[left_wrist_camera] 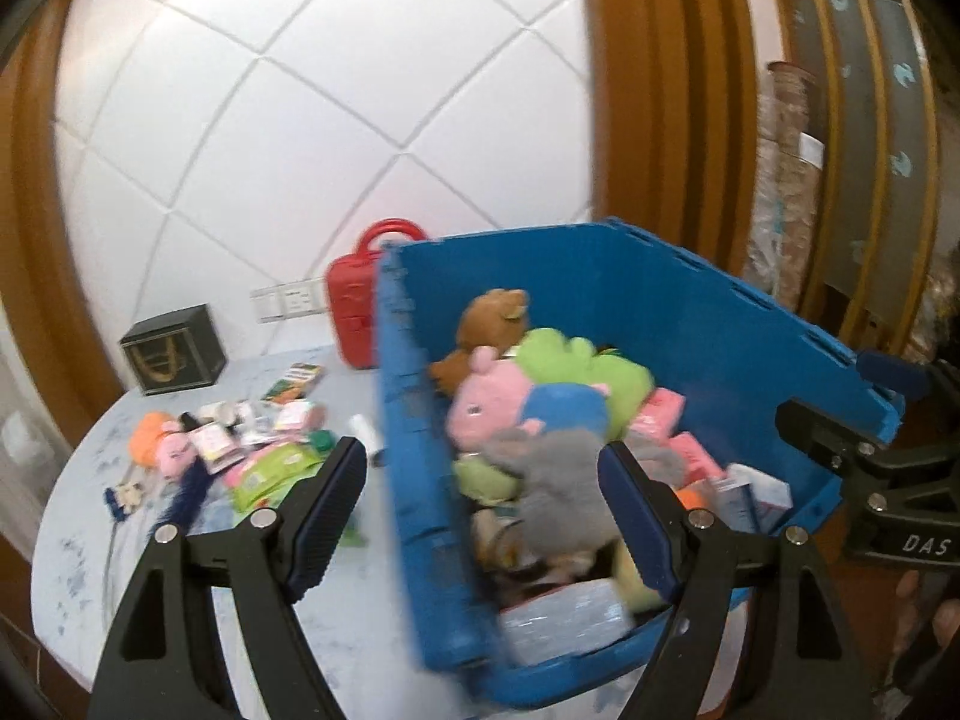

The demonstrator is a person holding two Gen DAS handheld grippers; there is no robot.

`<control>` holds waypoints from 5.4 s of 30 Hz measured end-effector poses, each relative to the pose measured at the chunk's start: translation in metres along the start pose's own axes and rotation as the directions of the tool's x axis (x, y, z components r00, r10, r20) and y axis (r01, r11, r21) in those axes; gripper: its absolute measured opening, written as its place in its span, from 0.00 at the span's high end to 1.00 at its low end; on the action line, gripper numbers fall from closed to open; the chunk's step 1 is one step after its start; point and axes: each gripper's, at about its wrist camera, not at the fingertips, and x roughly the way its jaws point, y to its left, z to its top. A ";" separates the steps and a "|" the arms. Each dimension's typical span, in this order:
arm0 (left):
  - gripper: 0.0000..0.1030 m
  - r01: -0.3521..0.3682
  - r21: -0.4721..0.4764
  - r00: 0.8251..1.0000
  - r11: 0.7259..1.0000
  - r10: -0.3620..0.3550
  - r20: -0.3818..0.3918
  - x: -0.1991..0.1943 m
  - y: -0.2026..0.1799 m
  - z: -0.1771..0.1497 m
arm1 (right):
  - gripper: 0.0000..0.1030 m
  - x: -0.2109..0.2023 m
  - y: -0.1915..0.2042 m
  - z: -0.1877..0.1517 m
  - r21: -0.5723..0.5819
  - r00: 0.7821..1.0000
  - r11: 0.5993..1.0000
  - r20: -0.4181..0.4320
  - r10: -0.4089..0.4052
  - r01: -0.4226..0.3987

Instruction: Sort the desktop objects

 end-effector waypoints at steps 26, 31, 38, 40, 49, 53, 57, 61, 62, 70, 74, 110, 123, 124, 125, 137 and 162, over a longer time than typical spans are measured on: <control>0.23 -0.193 -0.165 0.972 0.967 0.167 -0.163 -0.002 0.401 -0.089 | 0.00 0.083 0.336 0.019 -0.071 0.985 0.988 -0.118 0.125 -0.134; 0.23 -0.261 -0.238 0.953 0.935 0.210 -0.220 0.020 0.456 -0.102 | 0.00 0.124 0.351 0.024 -0.100 0.980 0.988 -0.174 0.101 -0.119; 0.23 -0.384 -0.275 0.903 0.881 0.296 -0.311 0.051 0.516 -0.118 | 0.00 0.198 0.370 0.040 -0.113 0.963 0.974 -0.209 0.172 -0.198; 0.23 -0.399 -0.302 0.893 0.866 0.293 -0.341 0.062 0.534 -0.126 | 0.00 0.221 0.381 0.040 -0.116 0.956 0.971 -0.234 0.178 -0.209; 0.23 -0.405 -0.307 0.860 0.861 0.244 -0.449 0.135 0.600 -0.145 | 0.00 0.311 0.440 0.033 -0.099 0.913 0.965 -0.360 0.191 -0.242; 0.23 -0.361 -0.305 0.859 0.881 0.187 -0.476 0.182 0.632 -0.147 | 0.00 0.347 0.467 0.034 -0.104 0.904 0.972 -0.397 0.156 -0.213; 0.23 -0.320 -0.298 0.851 0.899 0.135 -0.507 0.229 0.651 -0.151 | 0.00 0.384 0.488 0.034 -0.084 0.892 0.978 -0.430 0.138 -0.191; 0.23 -0.266 -0.286 0.844 0.921 0.078 -0.531 0.274 0.655 -0.155 | 0.00 0.425 0.503 0.031 -0.093 0.875 0.979 -0.469 0.116 -0.180; 0.25 -0.254 -0.277 0.841 0.927 0.069 -0.537 0.285 0.653 -0.158 | 0.00 0.433 0.505 0.030 -0.092 0.871 0.979 -0.477 0.115 -0.180; 0.46 -0.269 -0.214 0.821 0.939 0.108 -0.560 0.332 0.645 -0.174 | 0.00 0.498 0.533 0.020 -0.098 0.834 0.961 -0.525 0.172 -0.260; 0.46 -0.275 -0.202 0.818 0.940 0.119 -0.564 0.349 0.650 -0.170 | 0.00 0.526 0.547 0.010 -0.116 0.819 0.951 -0.546 0.178 -0.285; 0.54 -0.294 -0.228 0.886 0.928 0.175 -0.429 0.309 0.627 -0.116 | 0.36 0.508 0.548 0.007 -0.127 0.815 0.926 -0.527 0.240 -0.355; 0.54 -0.227 -0.199 0.905 0.953 0.131 -0.404 0.261 0.569 -0.109 | 0.28 0.422 0.526 -0.002 -0.139 0.821 0.920 -0.514 0.250 -0.367; 0.54 -0.231 -0.204 0.899 0.952 0.129 -0.418 0.267 0.568 -0.113 | 0.27 0.423 0.526 -0.003 -0.150 0.819 0.918 -0.520 0.243 -0.367; 0.54 -0.235 -0.202 0.891 0.951 0.128 -0.436 0.274 0.567 -0.118 | 0.22 0.425 0.527 -0.004 -0.160 0.819 0.916 -0.523 0.237 -0.367; 0.54 -0.197 -0.169 0.850 0.966 0.083 -0.520 0.363 0.549 -0.141 | 0.00 0.505 0.566 -0.004 -0.458 0.809 0.789 -0.582 0.081 -0.408; 0.27 -0.209 -0.130 0.844 0.969 0.112 -0.525 0.324 0.571 -0.147 | 0.29 0.491 0.532 -0.040 -0.226 0.764 0.881 -0.612 0.204 -0.417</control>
